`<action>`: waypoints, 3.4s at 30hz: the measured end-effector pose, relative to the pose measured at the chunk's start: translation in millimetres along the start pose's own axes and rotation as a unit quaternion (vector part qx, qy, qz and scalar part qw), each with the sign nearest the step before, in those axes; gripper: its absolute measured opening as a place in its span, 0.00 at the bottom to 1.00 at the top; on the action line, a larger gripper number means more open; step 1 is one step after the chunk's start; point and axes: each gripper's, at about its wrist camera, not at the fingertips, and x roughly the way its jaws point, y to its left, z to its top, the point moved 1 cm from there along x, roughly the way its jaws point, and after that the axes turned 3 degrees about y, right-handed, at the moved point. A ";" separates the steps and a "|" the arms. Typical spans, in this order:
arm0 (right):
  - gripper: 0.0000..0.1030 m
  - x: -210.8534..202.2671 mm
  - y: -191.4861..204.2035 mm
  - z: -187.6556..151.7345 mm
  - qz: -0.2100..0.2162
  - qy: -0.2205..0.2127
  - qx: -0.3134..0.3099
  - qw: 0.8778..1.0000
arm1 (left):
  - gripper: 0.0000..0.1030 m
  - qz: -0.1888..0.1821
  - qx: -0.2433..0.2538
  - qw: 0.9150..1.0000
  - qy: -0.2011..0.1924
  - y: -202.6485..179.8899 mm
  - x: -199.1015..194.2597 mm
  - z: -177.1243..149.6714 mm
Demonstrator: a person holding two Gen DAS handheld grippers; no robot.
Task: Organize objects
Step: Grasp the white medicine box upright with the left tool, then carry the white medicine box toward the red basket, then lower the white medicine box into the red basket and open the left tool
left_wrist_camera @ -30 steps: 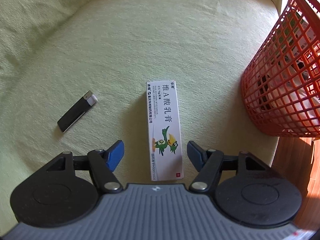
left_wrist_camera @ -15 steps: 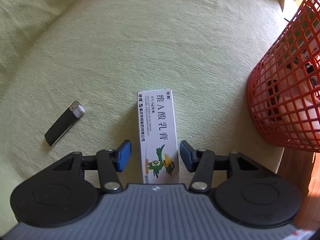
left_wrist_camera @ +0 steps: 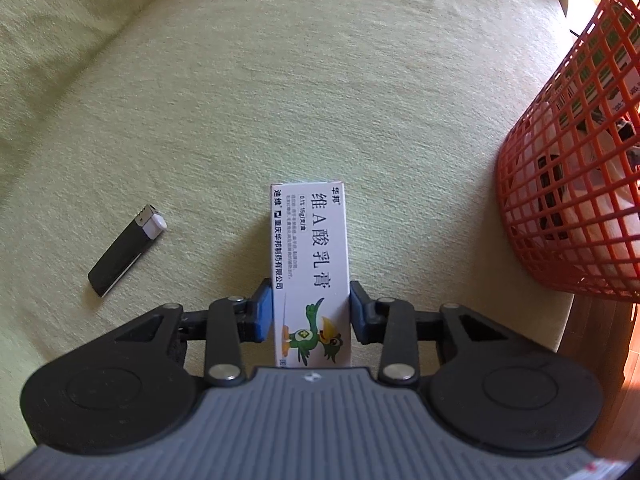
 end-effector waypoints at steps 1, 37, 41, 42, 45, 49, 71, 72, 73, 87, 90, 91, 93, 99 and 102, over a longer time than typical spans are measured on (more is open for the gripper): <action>0.15 0.1 0.0 0.0 0.000 0.000 0.000 1.000 | 0.32 -0.001 0.000 1.000 -0.002 0.6 -1.4 -0.5; 0.15 -4.0 -0.3 0.7 0.019 -0.009 0.004 1.000 | 0.32 -0.120 0.027 0.985 -0.124 -83.2 -200.1 42.6; 0.15 -4.8 -0.5 0.6 0.024 -0.012 0.004 1.000 | 0.32 -0.116 0.040 0.986 -0.115 -103.8 -190.6 52.6; 0.15 -4.9 -0.7 0.5 0.025 -0.012 0.004 1.000 | 0.32 -0.113 0.043 0.986 -0.114 -107.7 -187.6 54.4; 0.15 -4.5 -2.0 0.1 0.027 -0.013 0.004 1.000 | 0.32 -0.105 0.049 0.988 -0.104 -116.7 -176.4 57.2; 0.15 -4.7 -2.0 -0.9 0.029 -0.013 0.003 1.000 | 0.32 -0.101 0.054 0.989 -0.095 -127.4 -168.9 58.8; 0.15 -6.7 -1.5 0.7 0.033 -0.014 0.003 0.999 | 0.40 -0.074 0.089 0.990 -0.082 -151.1 -148.4 58.7; 0.15 -6.9 -1.3 0.8 0.033 -0.014 0.003 0.999 | 0.40 -0.074 0.090 0.990 -0.081 -151.2 -147.2 57.9; 0.15 -6.8 -1.3 0.7 0.033 -0.015 0.003 0.999 | 0.40 -0.074 0.089 0.990 -0.080 -150.8 -146.8 57.4; 0.15 -6.1 -1.9 -0.8 0.030 -0.014 0.002 0.999 | 0.41 -0.105 0.078 0.985 -0.110 -125.3 -169.1 48.0; 0.15 -6.5 -1.7 -1.2 0.030 -0.014 0.001 0.999 | 0.41 -0.103 0.071 0.984 -0.127 -108.9 -177.9 42.8; 0.15 -6.7 -1.7 -1.4 0.029 -0.014 0.000 0.999 | 0.42 -0.101 0.067 0.984 -0.133 -102.5 -180.8 40.9; 0.15 -6.6 -1.6 -1.4 0.029 -0.014 0.000 0.999 | 0.42 -0.095 0.060 0.984 -0.138 -89.0 -184.6 37.0; 0.15 -7.2 -0.1 -1.4 0.026 -0.013 -0.001 1.000 | 0.43 -0.073 0.039 0.986 -0.145 -49.2 -192.0 24.4; 0.15 -8.1 0.7 -1.4 0.025 -0.013 -0.002 1.000 | 0.44 -0.058 0.032 0.987 -0.147 -30.6 -192.7 16.0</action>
